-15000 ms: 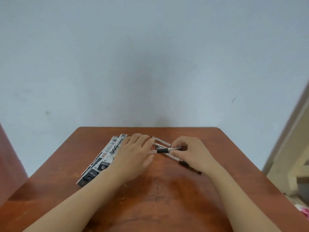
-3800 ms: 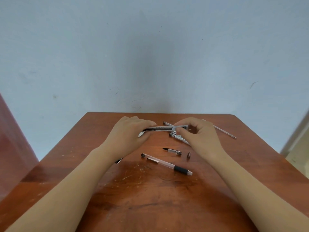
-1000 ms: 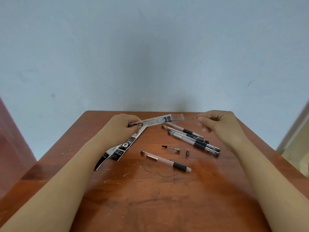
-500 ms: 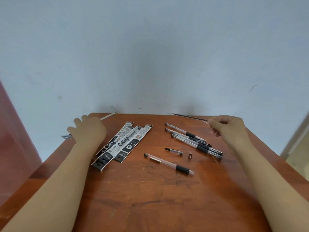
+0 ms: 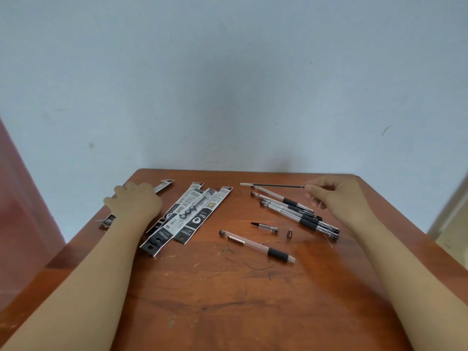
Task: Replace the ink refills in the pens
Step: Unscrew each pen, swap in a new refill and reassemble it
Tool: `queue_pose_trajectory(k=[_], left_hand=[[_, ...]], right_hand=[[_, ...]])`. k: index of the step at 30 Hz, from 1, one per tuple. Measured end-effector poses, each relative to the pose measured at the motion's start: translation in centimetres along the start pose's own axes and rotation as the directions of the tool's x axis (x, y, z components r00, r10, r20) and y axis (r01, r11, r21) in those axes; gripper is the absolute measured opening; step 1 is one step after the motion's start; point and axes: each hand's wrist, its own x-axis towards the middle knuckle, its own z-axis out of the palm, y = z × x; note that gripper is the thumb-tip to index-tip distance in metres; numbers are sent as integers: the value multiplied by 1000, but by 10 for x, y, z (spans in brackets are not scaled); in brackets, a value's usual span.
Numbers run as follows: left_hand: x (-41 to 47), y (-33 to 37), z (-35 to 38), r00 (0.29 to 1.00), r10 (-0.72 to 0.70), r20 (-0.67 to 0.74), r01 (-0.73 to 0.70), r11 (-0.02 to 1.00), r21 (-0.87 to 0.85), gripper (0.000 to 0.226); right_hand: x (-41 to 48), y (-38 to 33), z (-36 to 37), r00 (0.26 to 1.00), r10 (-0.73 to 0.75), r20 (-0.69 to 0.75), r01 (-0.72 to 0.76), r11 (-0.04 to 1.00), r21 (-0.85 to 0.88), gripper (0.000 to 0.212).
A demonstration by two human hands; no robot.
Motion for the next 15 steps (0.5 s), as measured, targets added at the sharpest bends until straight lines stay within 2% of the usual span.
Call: queue_pose_trajectory(k=[2, 4, 6, 8, 9, 10, 15], left_hand=[[-4, 6, -5, 990, 70, -120, -78, 995, -61, 31], [-11, 17, -12, 930, 226, -289, -276, 950, -148, 30], [-26, 31, -18, 798, 423, -429, -547, 808, -220, 35], [-46, 45, -21, 602, 622, -500, -773, 611, -172, 43], [-56, 49, -20, 520, 690, -504, -836, 533, -133, 44], [-64, 53, -19, 473, 736, -484, -868, 483, -114, 44], [-81, 61, -14, 364, 829, -424, -926, 372, -67, 41]], right_hand=[[-2, -1, 1, 1000, 5, 10, -5, 1000, -7, 14], [-4, -4, 3, 1000, 1, 22, -1, 1000, -18, 15], [-7, -7, 6, 999, -8, 51, 10, 999, -30, 16], [-11, -13, 10, 996, -17, 88, 20, 999, -33, 16], [-14, -16, 12, 994, -24, 103, 27, 999, -27, 17], [-16, -18, 14, 993, -32, 116, 34, 999, -17, 20], [-25, -26, 22, 984, -42, 175, 44, 999, -8, 22]])
